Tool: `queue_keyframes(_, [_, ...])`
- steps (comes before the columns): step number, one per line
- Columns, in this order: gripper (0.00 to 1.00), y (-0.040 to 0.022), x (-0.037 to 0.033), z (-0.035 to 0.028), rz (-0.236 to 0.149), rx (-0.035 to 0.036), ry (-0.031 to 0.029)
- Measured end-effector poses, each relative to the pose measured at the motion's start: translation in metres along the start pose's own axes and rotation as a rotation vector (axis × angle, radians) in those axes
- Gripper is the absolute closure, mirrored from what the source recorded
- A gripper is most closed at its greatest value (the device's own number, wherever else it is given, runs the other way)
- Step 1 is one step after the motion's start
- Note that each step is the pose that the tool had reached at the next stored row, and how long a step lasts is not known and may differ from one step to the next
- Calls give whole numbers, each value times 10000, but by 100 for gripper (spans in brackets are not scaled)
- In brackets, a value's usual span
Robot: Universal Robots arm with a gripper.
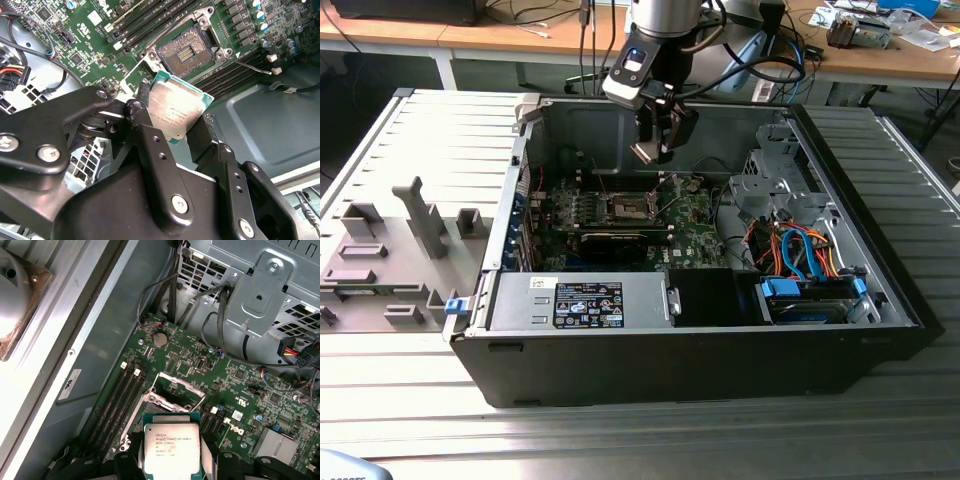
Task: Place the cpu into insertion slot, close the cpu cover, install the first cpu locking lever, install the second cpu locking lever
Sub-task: 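Place the cpu into insertion slot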
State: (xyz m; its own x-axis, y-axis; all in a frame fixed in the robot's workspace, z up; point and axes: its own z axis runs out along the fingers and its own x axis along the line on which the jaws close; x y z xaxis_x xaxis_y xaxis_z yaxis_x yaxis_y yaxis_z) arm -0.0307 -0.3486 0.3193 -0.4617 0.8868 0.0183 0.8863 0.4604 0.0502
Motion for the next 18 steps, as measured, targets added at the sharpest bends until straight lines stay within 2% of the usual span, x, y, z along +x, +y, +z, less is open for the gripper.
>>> queue_keyframes(1, [45, -1, 0, 14, 175, -4, -9])
queue_keyframes(12, [45, -1, 0, 14, 197, -3, -9])
queue_keyframes(18, [45, -1, 0, 14, 442, -7, -26])
